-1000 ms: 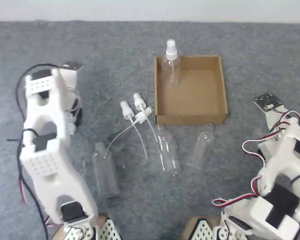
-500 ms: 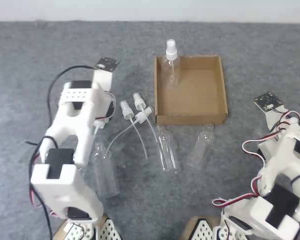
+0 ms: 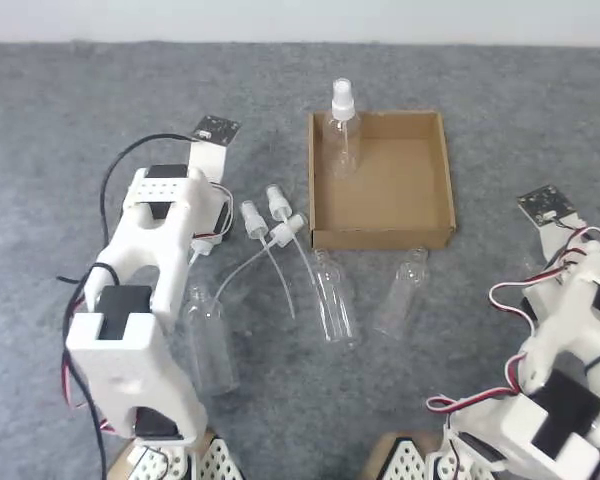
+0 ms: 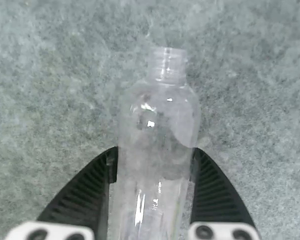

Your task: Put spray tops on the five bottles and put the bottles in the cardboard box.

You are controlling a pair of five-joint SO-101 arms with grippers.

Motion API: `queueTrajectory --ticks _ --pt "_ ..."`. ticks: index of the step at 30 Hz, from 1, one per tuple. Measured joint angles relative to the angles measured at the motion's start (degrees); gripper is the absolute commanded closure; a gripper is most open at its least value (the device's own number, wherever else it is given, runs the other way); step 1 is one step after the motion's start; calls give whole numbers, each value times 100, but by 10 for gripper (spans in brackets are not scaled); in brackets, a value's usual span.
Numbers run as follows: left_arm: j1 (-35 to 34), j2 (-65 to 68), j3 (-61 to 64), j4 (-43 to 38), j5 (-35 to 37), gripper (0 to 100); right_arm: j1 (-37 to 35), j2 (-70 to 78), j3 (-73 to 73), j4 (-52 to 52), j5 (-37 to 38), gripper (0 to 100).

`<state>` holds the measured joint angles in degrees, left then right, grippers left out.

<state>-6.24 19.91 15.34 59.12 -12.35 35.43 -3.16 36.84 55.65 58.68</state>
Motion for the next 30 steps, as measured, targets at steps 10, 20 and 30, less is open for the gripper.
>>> queueTrajectory --ticks 10,20,30 --pt "9 193 -422 237 0 991 0 0 9 0 0 892" --pt "18 -1433 -563 1327 0 991 0 0 9 -9 -97 891" --pt "18 -4176 1152 1521 202 988 26 105 79 -53 -264 746"
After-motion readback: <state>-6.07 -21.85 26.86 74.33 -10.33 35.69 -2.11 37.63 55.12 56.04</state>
